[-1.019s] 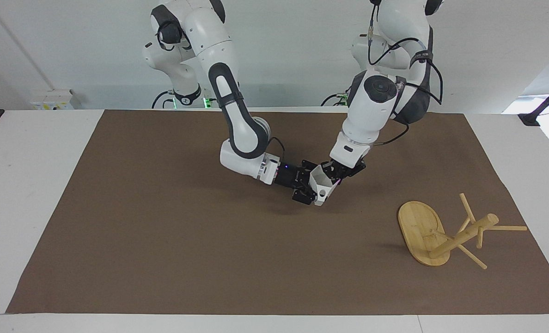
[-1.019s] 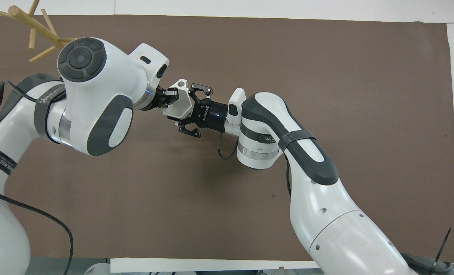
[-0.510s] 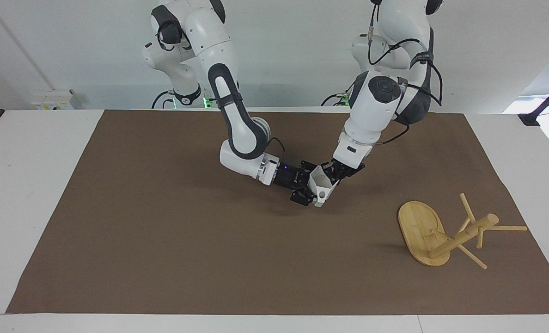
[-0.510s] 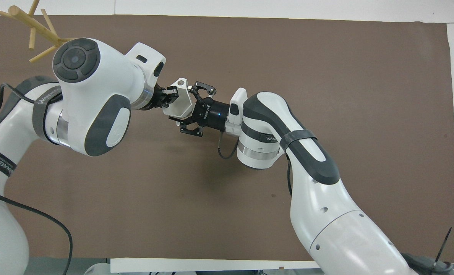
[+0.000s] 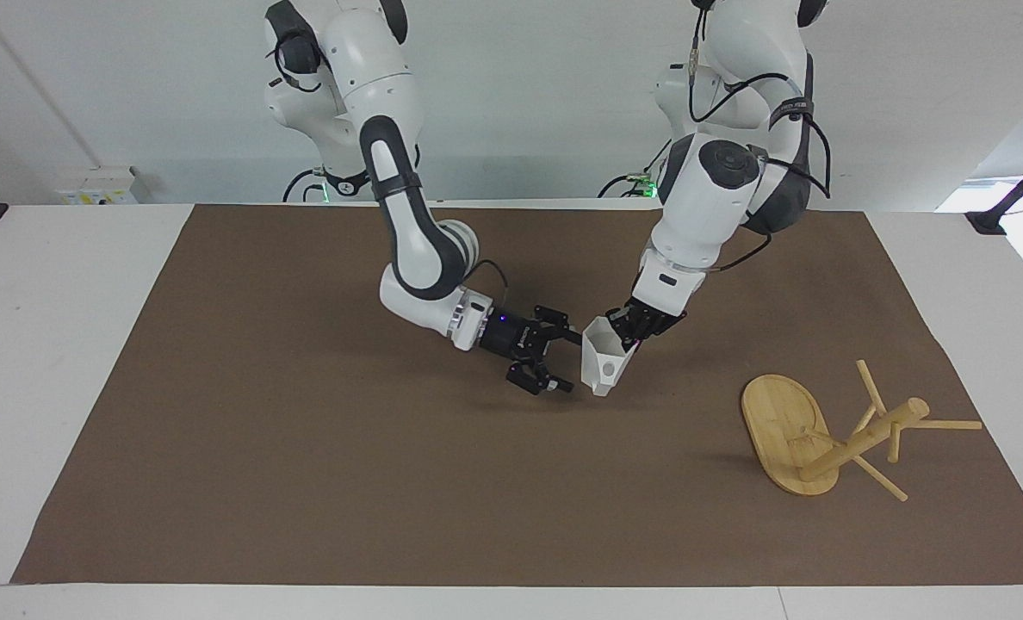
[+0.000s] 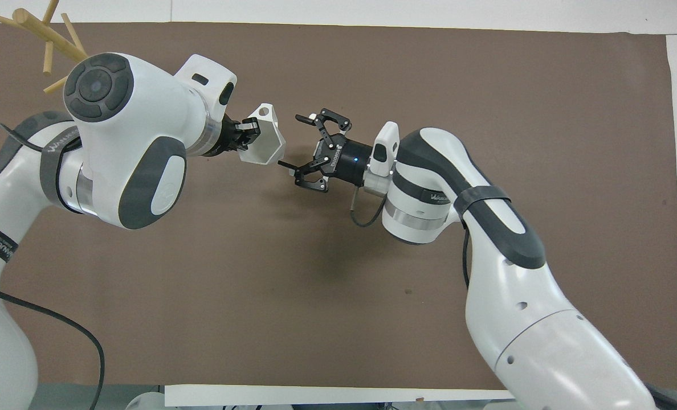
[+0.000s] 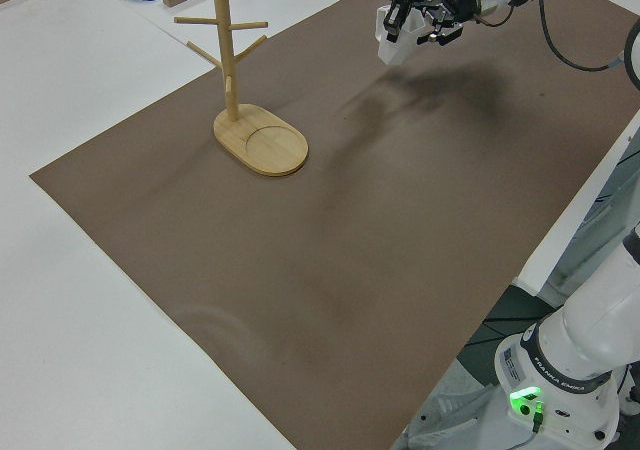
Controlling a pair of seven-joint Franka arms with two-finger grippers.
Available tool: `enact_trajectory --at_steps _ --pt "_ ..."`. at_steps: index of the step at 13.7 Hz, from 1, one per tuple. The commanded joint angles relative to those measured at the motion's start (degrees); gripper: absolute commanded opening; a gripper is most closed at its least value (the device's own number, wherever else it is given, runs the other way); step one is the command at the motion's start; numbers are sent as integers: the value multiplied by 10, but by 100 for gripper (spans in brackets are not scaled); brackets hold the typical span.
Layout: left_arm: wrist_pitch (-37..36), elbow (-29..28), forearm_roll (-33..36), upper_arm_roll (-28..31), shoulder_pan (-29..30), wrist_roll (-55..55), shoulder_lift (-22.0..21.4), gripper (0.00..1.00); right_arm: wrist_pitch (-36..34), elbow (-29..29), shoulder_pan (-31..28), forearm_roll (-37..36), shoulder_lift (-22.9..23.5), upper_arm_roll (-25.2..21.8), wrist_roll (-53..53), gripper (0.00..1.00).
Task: Hang cup on rack
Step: 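Open the right gripper and withdraw it while the left gripper holds the mug, then carry the mug with the left gripper toward the wooden mug tree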
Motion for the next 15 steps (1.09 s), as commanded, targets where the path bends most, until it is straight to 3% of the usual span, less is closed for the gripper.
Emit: enact_trajectory --at_steps 1,5,7,10,13,15 --pt "17 -14 14 4 -3 -67 -13 0 -85 -48 -97 -106 -32 5 2 100" --pt "127 -59 20 6 20 -94 -42 0 -213 -36 -240 -336 -36 4 94 100" --pt "242 -153 20 5 44 -91 -92 0 -274 -3 -309 -456 -31 3 143 100" --pt "414 -274 20 3 62 -97 -145 0 -324 43 -367 -603 -46 1 234 100" --pt "575 -350 19 1 61 -158 -159 0 -338 62 -381 -772 -140 1 400 100" --pt "583 -341 19 3 70 -171 -153 0 -360 85 -373 -872 -188 6 536 100"
